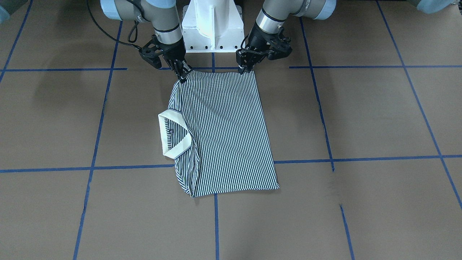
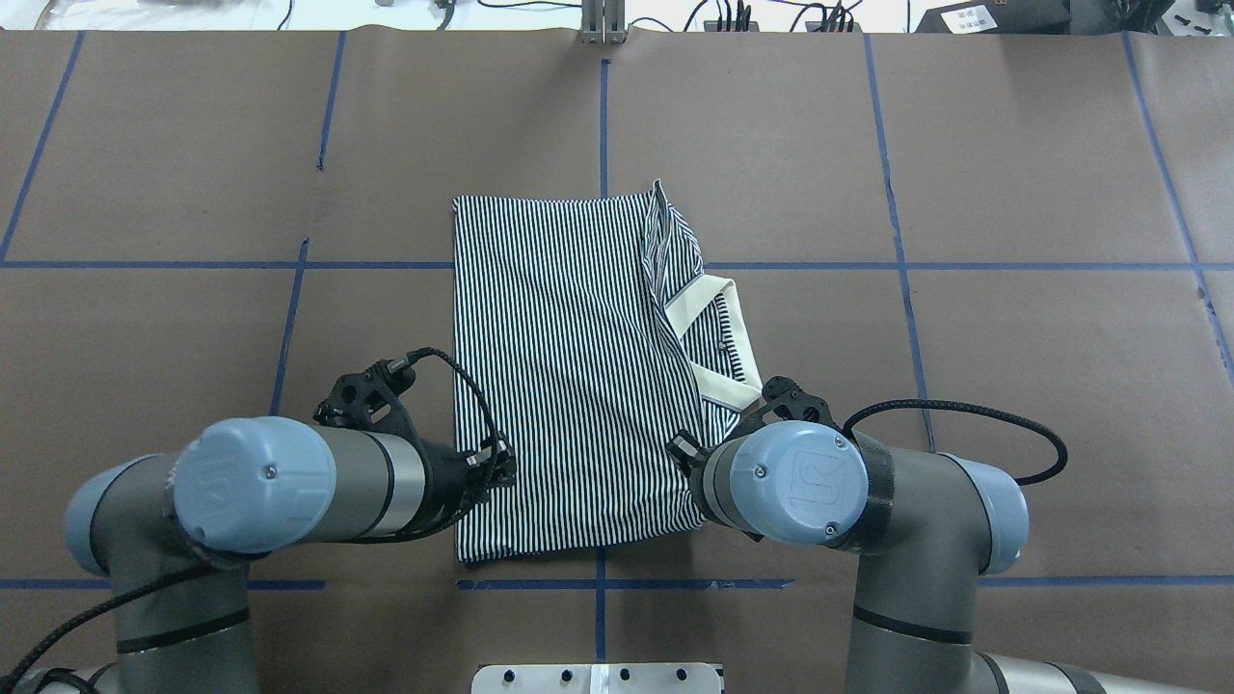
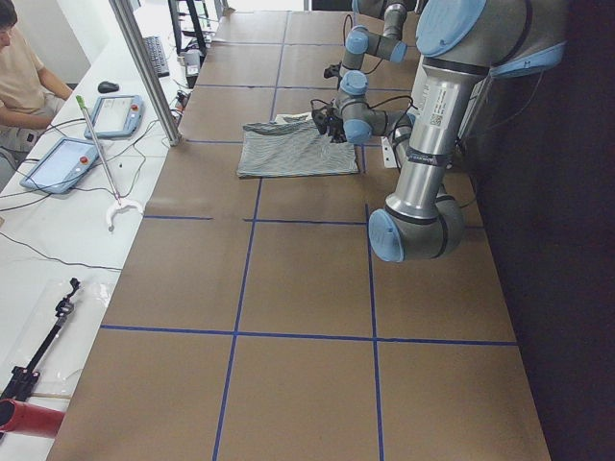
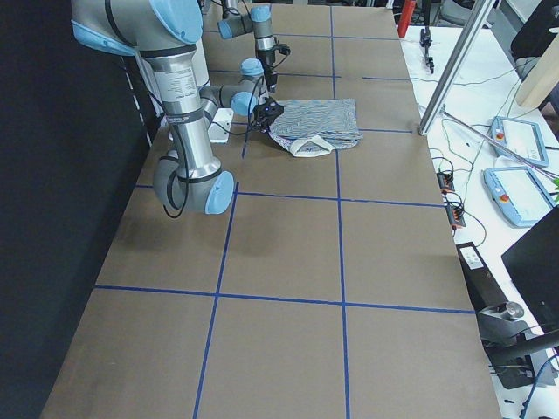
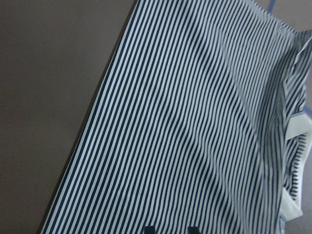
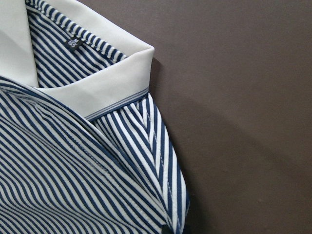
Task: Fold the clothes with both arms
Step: 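Grasp the near edge of the shirt with both grippers, then lift the near edge with both grippers and fold it away from the robot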
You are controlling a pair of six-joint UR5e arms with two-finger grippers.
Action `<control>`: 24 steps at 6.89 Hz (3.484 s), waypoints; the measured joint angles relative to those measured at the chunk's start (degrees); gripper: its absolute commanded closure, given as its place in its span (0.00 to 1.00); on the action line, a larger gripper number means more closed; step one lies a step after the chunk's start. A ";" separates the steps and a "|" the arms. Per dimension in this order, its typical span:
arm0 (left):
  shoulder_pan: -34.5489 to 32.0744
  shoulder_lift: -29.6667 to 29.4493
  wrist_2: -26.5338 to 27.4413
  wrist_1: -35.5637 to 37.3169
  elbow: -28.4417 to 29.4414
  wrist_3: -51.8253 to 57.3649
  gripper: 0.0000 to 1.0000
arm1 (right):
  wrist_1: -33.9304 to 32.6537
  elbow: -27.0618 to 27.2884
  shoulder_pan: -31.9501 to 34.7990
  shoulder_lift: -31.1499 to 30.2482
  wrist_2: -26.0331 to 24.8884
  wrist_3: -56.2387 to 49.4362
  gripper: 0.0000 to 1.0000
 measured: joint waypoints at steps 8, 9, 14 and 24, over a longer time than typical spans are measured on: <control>3.19 2.21 0.68 1.61 4.12 -0.99 0.53 | 0.01 0.04 -0.07 -0.21 0.00 0.00 1.00; 3.77 2.20 0.66 1.61 4.32 -1.09 0.53 | 0.01 0.04 -0.03 -0.23 0.00 0.00 1.00; 5.53 2.40 0.76 1.62 4.57 -2.82 1.00 | 0.01 0.10 0.03 -0.25 0.00 0.00 1.00; 4.22 0.37 0.23 15.68 -12.54 -2.71 1.00 | -5.98 15.88 -2.59 -5.84 0.03 3.02 1.00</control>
